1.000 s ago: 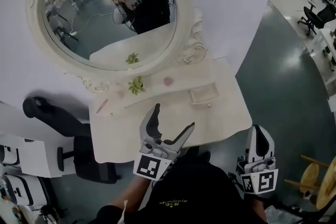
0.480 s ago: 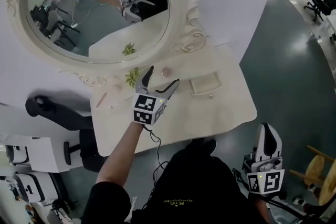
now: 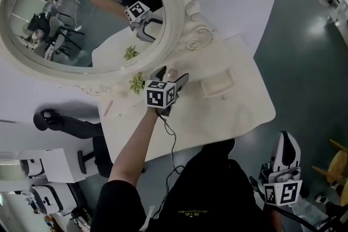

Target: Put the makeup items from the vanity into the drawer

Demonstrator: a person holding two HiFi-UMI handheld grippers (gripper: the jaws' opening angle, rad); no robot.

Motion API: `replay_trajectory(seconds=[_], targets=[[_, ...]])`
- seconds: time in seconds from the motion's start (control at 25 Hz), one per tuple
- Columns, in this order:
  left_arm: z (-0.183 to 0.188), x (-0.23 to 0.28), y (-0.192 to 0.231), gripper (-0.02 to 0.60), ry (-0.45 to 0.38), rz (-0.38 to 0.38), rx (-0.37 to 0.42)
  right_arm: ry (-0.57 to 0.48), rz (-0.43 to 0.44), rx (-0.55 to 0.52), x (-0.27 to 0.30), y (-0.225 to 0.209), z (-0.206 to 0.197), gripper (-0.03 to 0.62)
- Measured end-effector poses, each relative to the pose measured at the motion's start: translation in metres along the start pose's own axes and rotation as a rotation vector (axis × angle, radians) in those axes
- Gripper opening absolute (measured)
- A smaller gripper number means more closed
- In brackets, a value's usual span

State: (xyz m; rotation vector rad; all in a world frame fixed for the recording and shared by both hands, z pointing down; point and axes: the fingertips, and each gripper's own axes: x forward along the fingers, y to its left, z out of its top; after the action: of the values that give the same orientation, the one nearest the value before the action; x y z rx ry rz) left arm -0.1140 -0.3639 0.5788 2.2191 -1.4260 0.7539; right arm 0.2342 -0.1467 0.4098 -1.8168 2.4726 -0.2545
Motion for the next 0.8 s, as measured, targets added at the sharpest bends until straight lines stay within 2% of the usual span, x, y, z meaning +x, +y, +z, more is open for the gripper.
replay_trajectory(seconds=[0.4, 0.64, 0.8], targets=[[-0.04, 0.03, 0.024, 0.42, 0.079, 0.014, -0.145, 0.014, -0.019, 0.001, 0.004, -0.004, -0.004, 0.0], [-0.043, 0.034, 0.026, 0.414, 0.13, 0.052, -0.101, 0.017, -0.013, -0.001, 0.007, 0.001, -0.004, 0.0], [-0.045, 0.033, 0.03, 0.366, 0.154, 0.085, -0.09, 0.011, -0.011, 0.001, 0.009, 0.004, -0.003, 0.0]])
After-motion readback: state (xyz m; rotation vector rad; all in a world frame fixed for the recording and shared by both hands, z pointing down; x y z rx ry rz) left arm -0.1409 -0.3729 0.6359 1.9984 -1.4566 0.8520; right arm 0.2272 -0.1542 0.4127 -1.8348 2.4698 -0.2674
